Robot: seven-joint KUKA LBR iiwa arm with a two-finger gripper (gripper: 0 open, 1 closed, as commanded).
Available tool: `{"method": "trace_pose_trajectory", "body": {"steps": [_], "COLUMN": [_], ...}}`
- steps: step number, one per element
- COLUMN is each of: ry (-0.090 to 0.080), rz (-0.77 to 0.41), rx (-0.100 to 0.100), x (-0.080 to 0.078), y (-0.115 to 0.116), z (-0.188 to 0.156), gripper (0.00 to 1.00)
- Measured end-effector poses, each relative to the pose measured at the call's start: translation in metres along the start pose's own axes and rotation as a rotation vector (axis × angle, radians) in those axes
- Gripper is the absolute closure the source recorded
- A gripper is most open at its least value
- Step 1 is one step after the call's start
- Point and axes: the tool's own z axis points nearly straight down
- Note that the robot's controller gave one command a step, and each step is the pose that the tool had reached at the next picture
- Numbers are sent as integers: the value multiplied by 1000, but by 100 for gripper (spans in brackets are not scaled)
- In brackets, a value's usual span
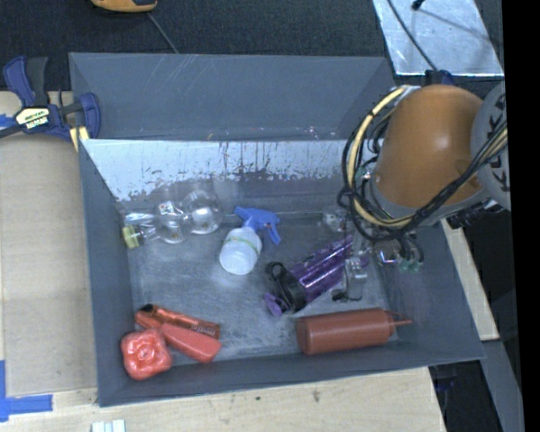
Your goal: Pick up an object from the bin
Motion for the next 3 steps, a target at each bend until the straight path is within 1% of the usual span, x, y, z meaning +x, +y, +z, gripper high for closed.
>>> {"method": "trace_pose_trajectory", "body": {"steps": [1, 2, 3], "ry": [-9, -7, -7], "rz": [-1, -117, -117], "rx": [0, 1, 1], "x": [-2, -13, -13], "y": [0, 23, 23], "z": [-4, 105, 105], "gripper": [0, 100, 100]}}
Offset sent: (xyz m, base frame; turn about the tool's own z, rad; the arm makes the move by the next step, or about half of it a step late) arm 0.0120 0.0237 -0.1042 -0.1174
